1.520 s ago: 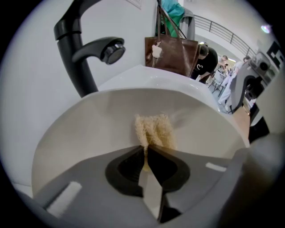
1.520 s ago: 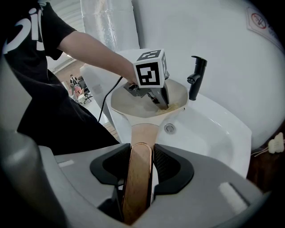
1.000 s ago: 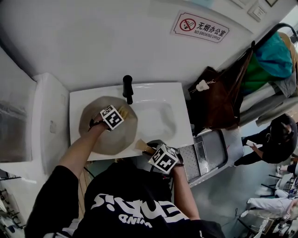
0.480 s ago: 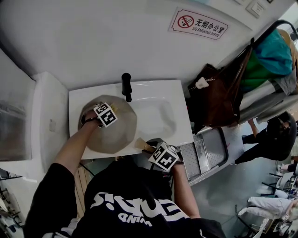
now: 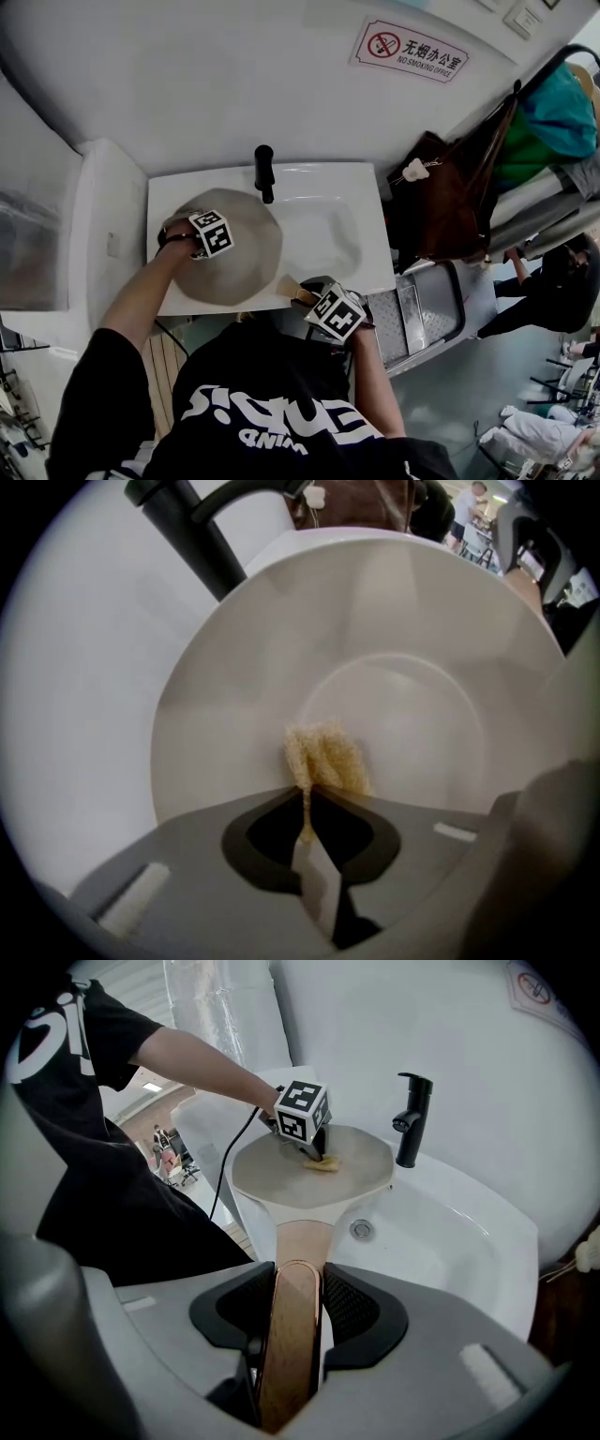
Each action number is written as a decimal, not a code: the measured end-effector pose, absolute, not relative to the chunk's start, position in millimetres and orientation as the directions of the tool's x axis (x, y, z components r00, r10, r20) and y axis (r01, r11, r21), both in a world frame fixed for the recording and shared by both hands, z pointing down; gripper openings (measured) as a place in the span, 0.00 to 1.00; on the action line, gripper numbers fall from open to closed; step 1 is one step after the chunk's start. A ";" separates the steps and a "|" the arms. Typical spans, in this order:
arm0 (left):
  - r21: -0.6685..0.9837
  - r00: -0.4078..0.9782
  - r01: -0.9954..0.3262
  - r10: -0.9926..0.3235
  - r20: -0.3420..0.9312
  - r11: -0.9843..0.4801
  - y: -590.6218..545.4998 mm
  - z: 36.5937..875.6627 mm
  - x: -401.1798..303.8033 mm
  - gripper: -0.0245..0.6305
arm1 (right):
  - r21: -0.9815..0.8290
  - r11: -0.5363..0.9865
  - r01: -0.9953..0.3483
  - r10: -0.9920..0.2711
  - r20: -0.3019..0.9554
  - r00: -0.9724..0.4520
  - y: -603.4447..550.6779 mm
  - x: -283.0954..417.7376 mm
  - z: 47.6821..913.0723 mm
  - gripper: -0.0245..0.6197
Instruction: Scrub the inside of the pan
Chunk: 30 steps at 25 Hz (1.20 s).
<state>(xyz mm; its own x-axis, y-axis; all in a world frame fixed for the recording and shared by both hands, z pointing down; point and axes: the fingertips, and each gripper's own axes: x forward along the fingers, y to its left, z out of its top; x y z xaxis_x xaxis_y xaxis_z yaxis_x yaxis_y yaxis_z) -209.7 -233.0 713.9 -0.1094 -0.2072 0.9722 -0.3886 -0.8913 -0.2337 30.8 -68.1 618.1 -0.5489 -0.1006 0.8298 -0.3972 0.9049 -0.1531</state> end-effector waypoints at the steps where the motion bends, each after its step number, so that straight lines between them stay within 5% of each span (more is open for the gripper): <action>1: -0.222 -0.120 -0.376 -0.191 0.974 -0.899 -228.3 714.3 -211.5 0.07 | -0.150 0.906 -0.397 -0.104 0.828 -0.550 -69.1 30.4 615.3 0.30; 18: 0.130 -0.063 -0.386 0.167 0.984 -0.913 -123.5 711.0 -192.4 0.07 | -0.162 0.907 -0.389 -0.099 0.815 -0.570 -70.5 28.9 612.4 0.30; 30: 0.265 0.044 -0.358 0.267 0.963 -0.895 -102.3 711.9 -135.3 0.07 | -0.154 0.912 -0.381 -0.100 0.815 -0.570 -70.4 27.9 612.2 0.30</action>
